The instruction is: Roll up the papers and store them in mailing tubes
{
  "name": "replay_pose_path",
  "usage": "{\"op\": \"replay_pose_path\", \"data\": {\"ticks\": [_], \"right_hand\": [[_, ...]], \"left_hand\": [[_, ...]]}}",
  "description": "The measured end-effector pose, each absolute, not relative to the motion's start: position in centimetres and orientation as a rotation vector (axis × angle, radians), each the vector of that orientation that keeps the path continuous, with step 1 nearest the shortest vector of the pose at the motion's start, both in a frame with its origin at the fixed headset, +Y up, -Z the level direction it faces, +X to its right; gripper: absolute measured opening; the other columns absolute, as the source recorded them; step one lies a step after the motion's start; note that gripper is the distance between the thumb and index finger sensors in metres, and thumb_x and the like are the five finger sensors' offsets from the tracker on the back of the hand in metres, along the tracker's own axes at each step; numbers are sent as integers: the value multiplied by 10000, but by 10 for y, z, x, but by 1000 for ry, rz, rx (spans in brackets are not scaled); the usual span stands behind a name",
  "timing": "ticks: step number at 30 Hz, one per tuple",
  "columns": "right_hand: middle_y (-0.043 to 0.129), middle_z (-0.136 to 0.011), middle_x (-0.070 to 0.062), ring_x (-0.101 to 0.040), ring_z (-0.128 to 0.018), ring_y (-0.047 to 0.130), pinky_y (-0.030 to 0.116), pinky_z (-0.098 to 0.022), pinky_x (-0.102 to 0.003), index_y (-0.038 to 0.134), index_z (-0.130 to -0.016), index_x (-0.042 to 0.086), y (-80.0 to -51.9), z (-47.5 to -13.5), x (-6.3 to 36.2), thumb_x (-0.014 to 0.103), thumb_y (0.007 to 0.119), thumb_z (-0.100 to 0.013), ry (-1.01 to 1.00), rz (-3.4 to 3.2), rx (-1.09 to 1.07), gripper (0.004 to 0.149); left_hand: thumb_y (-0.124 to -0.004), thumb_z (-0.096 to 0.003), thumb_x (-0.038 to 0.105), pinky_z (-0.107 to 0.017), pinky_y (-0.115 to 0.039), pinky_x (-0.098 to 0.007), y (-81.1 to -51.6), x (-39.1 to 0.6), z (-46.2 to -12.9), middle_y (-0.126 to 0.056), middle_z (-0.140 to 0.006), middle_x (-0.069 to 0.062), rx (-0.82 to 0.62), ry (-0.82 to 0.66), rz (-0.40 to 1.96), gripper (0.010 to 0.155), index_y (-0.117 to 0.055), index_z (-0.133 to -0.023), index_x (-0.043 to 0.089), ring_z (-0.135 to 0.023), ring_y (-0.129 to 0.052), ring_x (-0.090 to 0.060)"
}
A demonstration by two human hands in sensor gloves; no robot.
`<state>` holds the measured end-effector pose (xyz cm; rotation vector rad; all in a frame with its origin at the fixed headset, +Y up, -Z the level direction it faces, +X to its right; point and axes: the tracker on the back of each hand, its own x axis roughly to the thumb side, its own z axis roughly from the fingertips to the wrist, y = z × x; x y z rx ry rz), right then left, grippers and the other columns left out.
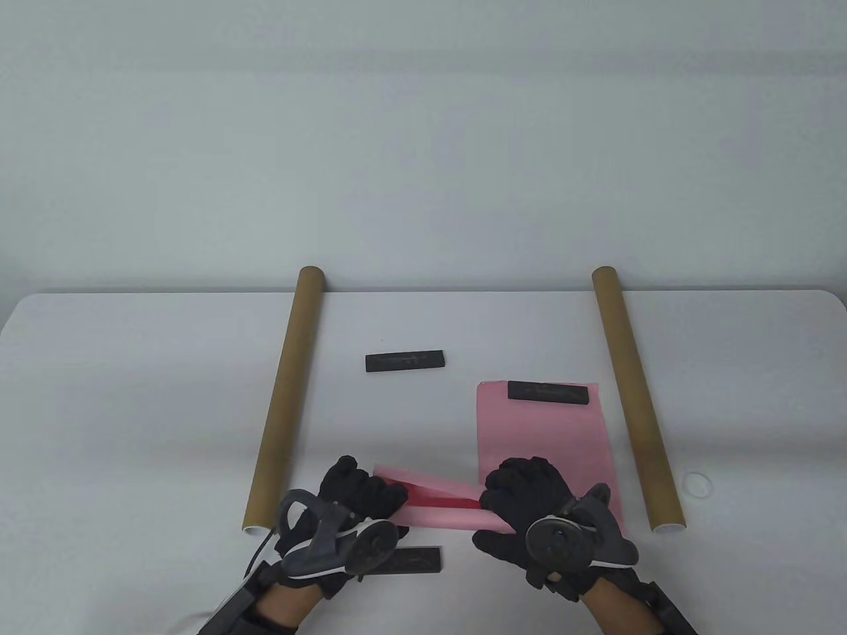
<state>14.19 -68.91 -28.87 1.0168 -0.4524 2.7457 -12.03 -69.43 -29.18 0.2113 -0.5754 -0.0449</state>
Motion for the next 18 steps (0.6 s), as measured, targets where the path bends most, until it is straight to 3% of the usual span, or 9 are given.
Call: {"op": "replay_pose_path", "data": {"ticks": [3, 5, 8, 11, 13, 15, 18], "right_hand": [[790, -1011, -149, -503, -963, 755, 631, -656, -727, 822, -916, 174, -689, -287, 140, 474, 910, -430, -499, 2765, 1030, 578], [825, -984, -138, -493, -951, 780, 637, -654, -724, 858, -878, 179, -690, -288, 140, 464, 890, -446, -475, 2746, 1013, 519], [930, -877, -116, -461, -901, 857, 662, -642, -719, 951, -747, 164, -691, -290, 141, 567, 824, -445, -426, 2746, 1021, 520], [988, -796, -119, -456, -843, 913, 679, -628, -718, 997, -663, 145, -690, -291, 143, 630, 772, -432, -379, 2685, 1006, 583], [940, -863, -136, -478, -880, 867, 669, -632, -721, 965, -735, 134, -690, -290, 143, 628, 796, -428, -394, 2704, 1005, 606], [820, -983, -156, -510, -938, 782, 644, -644, -726, 847, -888, 144, -691, -289, 141, 576, 869, -422, -447, 2751, 1019, 636], [773, -1020, -147, -503, -967, 748, 632, -660, -721, 798, -926, 171, -690, -287, 140, 471, 913, -428, -514, 2763, 1014, 593]], "left_hand": [[-787, -352, 650, -702, -710, -496, -694, -121, -292, -1021, -552, 124, 207, -572, -36, 545, -864, -789, 333, -507, -1073, -96], [-793, -353, 651, -707, -700, -498, -695, -121, -291, -1001, -647, 112, 218, -570, -56, 578, -825, -838, 337, -597, -1058, -114], [-841, -368, 586, -714, -670, -514, -693, -118, -289, -917, -802, 68, 257, -567, -84, 640, -701, -931, 316, -734, -989, -156], [-834, -375, 582, -707, -691, -500, -690, -117, -287, -958, -707, 98, 272, -575, -93, 578, -751, -889, 331, -650, -1023, -125], [-827, -370, 599, -705, -700, -498, -691, -117, -287, -989, -629, 111, 251, -580, -80, 558, -794, -857, 330, -579, -1048, -113], [-812, -367, 614, -704, -708, -496, -691, -117, -287, -1006, -574, 119, 241, -586, -69, 544, -823, -830, 328, -529, -1062, -104], [-797, -361, 631, -704, -712, -497, -690, -119, -289, -1018, -531, 122, 229, -582, -50, 545, -845, -809, 324, -489, -1072, -99]]}}
